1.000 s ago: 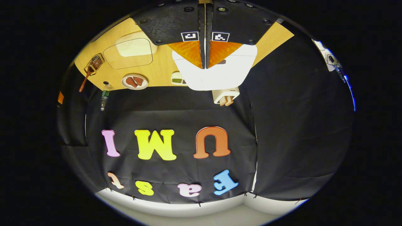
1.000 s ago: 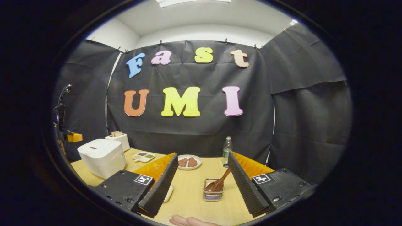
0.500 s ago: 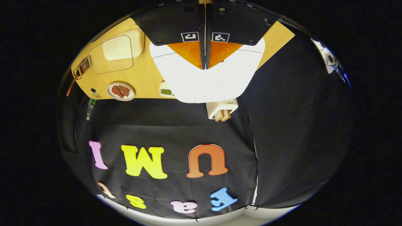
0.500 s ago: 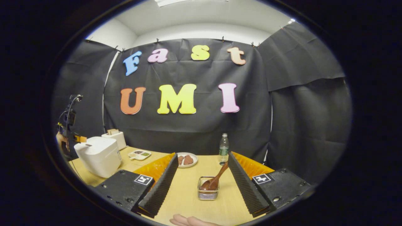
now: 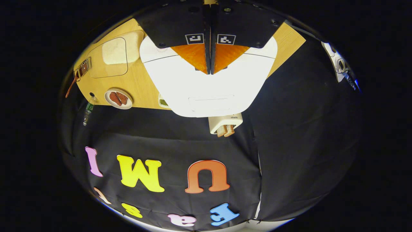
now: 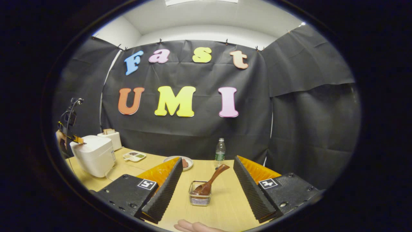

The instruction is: Close the left gripper, press the button to open the rice cooker; take a wooden spoon from the chopstick holder with the right hand, scoop a spoonful of rice and pour it into the rice cooker, then put the wooden spoon back into the chopstick holder.

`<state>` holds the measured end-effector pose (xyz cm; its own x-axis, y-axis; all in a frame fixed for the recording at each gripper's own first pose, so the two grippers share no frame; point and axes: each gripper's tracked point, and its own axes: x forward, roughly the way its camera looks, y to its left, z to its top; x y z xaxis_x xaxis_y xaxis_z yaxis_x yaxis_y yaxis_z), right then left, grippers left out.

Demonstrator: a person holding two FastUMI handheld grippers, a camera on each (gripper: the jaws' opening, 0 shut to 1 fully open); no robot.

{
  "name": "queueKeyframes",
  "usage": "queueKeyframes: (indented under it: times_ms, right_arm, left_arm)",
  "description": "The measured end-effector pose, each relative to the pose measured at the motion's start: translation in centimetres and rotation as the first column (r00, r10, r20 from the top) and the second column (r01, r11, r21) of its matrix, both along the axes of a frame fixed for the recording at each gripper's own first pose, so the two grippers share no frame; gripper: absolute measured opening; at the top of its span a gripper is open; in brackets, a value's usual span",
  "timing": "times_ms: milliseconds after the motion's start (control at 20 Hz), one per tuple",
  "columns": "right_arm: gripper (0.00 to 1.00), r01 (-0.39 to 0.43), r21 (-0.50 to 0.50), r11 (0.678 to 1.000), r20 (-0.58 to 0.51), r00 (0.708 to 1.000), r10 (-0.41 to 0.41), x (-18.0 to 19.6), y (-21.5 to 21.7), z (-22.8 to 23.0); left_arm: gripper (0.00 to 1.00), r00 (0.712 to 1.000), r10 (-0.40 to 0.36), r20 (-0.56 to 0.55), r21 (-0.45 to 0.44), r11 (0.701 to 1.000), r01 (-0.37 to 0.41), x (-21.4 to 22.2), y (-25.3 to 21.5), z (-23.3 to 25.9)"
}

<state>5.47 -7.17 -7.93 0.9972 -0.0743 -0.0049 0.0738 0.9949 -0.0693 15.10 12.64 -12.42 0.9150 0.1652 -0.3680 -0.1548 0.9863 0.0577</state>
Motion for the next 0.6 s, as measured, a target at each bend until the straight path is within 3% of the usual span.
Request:
queueKeyframes:
  times_ms: [350, 600]
  right_arm:
    - [1.0, 0.005, 0.02, 1.0, -0.022, 1.0, -0.005, -0.5, -0.6, -0.8]
    - [1.0, 0.03, 0.018, 0.999, -0.046, 0.999, -0.029, -0.3, -2.1, -1.5]
  left_arm:
    - [0.01, 1.0, -0.01, -0.006, -0.093, 0.996, 0.009, 0.1, 0.0, -0.4]
    - [0.01, 0.998, 0.001, 0.055, -0.123, 0.992, 0.006, 0.2, 0.0, 2.0]
